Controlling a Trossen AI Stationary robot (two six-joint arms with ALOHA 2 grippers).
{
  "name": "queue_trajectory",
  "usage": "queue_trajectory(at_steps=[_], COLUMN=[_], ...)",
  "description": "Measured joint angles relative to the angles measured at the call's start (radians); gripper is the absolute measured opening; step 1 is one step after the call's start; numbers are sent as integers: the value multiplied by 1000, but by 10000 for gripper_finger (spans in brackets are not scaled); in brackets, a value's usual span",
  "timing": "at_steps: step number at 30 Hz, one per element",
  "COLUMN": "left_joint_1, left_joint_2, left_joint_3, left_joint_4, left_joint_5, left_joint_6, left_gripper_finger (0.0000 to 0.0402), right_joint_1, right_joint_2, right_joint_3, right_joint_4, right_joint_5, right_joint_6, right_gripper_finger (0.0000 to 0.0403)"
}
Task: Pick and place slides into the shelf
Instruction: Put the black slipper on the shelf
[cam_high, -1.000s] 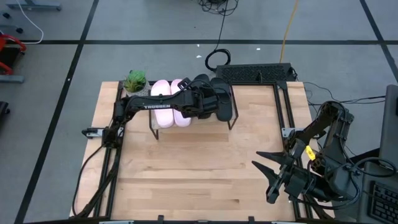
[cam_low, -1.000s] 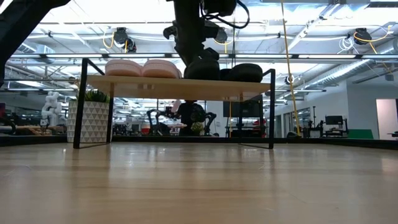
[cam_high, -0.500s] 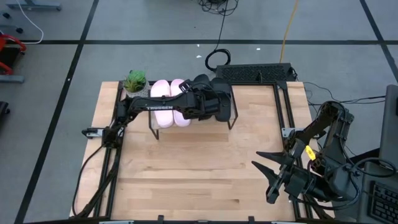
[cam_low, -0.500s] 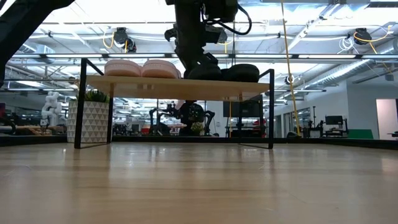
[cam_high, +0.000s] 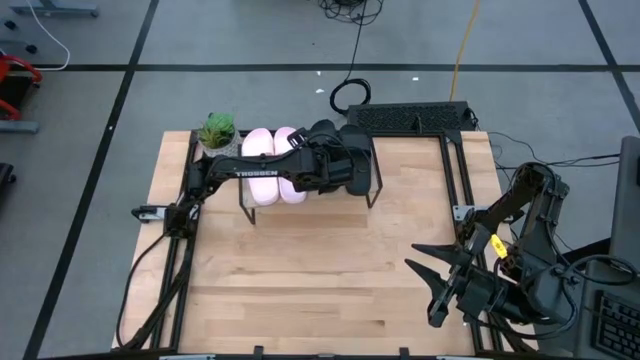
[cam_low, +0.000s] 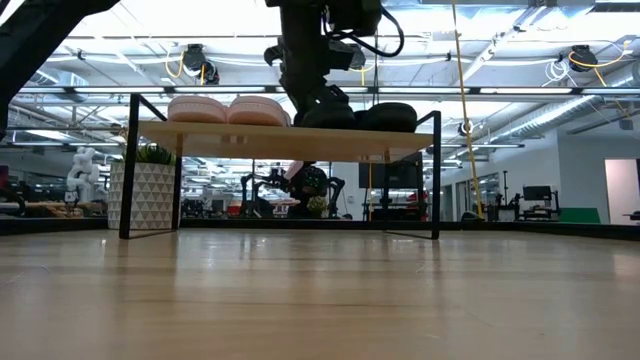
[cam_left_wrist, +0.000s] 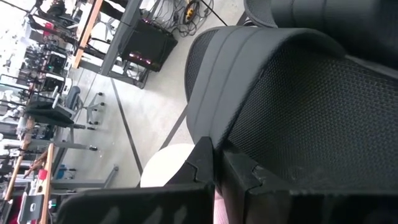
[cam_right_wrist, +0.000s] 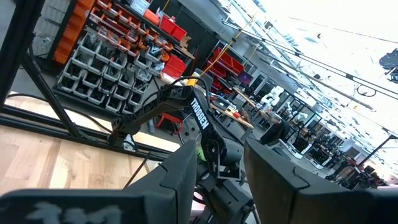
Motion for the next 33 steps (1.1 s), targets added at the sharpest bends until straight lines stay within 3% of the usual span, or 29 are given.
queue_trajectory(at_steps=[7, 21, 33], left_joint_1=[0, -5, -5], left_joint_2=[-1, -1, -6], left_joint_3=[0, 0, -1], left_joint_4=[7, 25, 23], left_joint_5=[17, 56, 81], left_joint_6=[23, 63, 65], left_gripper_finger=[6, 89, 132], right_joint_1=[0, 0, 0], right_joint_2=[0, 0, 0], right_joint_3=[0, 0, 0], right_joint_4=[-1, -1, -19], right_joint_5=[0, 0, 0], right_joint_6=[0, 1, 16], right_gripper_finger=[123, 123, 123])
